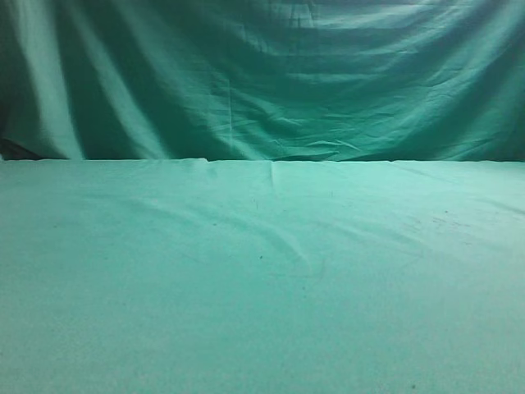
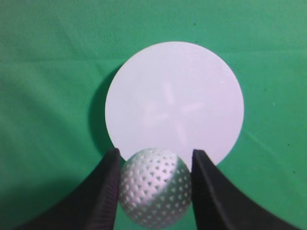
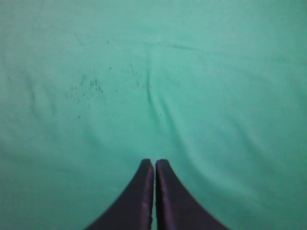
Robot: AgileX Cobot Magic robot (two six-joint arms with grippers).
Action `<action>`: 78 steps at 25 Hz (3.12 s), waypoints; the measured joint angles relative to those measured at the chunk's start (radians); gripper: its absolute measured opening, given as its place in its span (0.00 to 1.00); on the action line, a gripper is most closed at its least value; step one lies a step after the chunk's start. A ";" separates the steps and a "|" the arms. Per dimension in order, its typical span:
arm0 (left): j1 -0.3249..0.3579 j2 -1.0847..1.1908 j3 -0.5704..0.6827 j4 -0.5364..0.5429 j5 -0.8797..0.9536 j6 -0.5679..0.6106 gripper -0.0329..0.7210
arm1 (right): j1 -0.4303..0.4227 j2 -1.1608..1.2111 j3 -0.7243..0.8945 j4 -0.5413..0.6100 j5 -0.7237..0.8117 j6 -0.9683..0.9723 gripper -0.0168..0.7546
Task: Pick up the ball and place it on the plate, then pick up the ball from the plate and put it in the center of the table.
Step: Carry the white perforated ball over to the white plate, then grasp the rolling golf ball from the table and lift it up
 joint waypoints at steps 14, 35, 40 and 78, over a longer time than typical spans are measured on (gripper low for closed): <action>0.038 0.119 0.000 0.030 -0.125 -0.002 0.41 | 0.000 0.056 -0.057 -0.016 0.071 -0.053 0.09; 0.038 0.084 -0.242 -0.513 0.049 0.281 0.59 | 0.000 0.058 -0.057 -0.010 0.071 -0.054 0.09; 0.038 -0.019 -0.249 -0.628 0.081 0.403 0.13 | 0.000 0.058 -0.057 -0.010 0.071 -0.054 0.09; -0.312 -0.822 0.522 -0.436 -0.350 0.305 0.04 | 0.034 0.109 -0.057 -0.025 0.135 -0.054 0.09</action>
